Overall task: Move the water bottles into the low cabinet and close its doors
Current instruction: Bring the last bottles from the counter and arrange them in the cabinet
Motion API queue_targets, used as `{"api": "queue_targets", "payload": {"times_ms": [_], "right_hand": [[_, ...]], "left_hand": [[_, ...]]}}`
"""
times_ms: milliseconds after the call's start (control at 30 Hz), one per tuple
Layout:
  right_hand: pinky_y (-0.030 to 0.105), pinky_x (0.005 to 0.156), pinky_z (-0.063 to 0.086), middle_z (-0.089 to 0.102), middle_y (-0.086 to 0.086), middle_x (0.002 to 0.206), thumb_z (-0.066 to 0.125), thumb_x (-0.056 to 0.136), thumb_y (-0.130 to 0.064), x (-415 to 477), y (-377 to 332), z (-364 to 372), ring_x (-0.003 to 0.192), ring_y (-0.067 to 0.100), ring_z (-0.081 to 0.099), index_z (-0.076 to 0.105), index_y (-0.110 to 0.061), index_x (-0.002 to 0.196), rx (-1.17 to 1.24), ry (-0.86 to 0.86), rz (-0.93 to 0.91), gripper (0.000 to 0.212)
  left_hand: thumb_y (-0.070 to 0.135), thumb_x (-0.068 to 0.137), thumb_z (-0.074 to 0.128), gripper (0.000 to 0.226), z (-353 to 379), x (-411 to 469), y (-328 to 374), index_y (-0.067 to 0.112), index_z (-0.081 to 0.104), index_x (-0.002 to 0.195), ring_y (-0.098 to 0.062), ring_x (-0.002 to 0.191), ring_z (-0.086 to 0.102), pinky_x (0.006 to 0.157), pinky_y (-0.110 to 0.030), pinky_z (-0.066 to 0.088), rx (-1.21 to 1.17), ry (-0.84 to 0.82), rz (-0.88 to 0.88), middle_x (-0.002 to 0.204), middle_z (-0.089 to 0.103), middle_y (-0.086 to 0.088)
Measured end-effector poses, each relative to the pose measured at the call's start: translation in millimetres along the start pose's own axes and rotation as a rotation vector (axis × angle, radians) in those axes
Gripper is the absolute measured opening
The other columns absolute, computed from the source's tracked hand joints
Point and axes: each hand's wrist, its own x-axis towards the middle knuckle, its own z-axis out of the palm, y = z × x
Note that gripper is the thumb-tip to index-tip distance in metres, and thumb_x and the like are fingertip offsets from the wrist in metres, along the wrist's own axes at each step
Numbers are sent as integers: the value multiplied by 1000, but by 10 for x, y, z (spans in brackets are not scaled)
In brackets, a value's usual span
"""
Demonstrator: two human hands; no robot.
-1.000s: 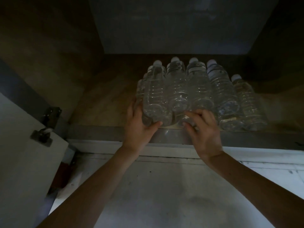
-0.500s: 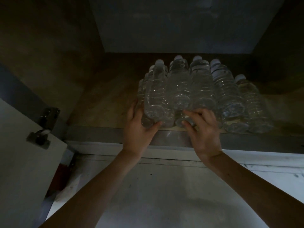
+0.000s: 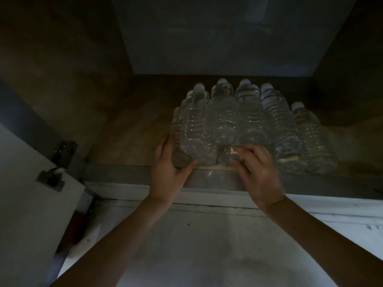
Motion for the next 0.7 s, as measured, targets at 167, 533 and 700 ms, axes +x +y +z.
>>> {"api": "queue_targets", "payload": {"times_ms": [167,533,700], "right_hand": [[27,82,47,63,13,101,74,85,-3,25,20,-22,92,23,58,69,0,113,-75,-16,13,29],[13,95,34,62,10,109,69,88,-15,335,-283,-305,103,20,52,67,-5,117,-15,30,-92,30],[39,114,28,50,10,144,72,86,-31,740,-246,-367,134,27,41,49,-15,141,-140,-267,-57,62]], "left_hand": [[33,76,82,83,-15,-5,20,17,42,147,-15,137,39,110,-22,31,-6,13,-31,150,40,-4],[45,76,80,86,-272,85,156,32,36,148,-1,127,44,101,-23,42,-78,-108,80,145,44,7],[33,82,77,79,-307,149,326,42,31,145,19,116,47,96,-5,41,-144,-220,100,136,48,23]]}}
